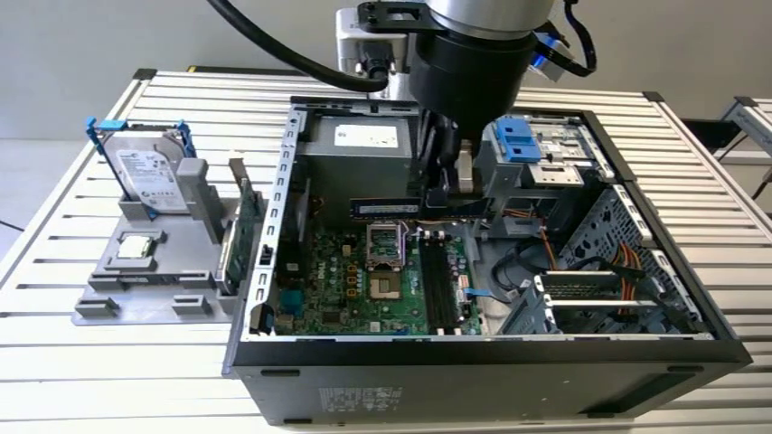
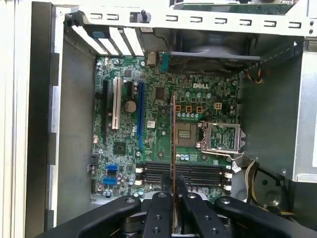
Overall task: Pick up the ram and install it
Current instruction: 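Pick up the ram and move it above insertion slot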
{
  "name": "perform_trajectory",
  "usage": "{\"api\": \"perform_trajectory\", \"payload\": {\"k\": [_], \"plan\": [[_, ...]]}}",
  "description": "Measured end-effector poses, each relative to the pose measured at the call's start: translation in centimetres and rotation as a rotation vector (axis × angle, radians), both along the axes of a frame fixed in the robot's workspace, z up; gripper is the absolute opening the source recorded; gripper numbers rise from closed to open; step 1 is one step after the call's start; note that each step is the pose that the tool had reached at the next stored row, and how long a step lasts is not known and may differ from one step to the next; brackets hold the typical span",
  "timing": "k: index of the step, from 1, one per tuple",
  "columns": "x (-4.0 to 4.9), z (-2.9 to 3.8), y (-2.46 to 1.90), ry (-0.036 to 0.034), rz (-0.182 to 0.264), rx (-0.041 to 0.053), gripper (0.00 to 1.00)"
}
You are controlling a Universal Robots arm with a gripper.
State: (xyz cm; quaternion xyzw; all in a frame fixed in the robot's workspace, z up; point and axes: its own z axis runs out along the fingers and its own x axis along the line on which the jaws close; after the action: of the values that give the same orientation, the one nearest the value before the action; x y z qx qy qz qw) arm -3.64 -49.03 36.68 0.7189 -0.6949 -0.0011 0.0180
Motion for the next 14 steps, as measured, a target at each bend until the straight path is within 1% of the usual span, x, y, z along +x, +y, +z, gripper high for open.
{"api": "perform_trajectory", "payload": {"k": [14], "plan": [[2.31, 0.0, 0.01, 0.0, 0.0, 0.0001, 0.0]]}}
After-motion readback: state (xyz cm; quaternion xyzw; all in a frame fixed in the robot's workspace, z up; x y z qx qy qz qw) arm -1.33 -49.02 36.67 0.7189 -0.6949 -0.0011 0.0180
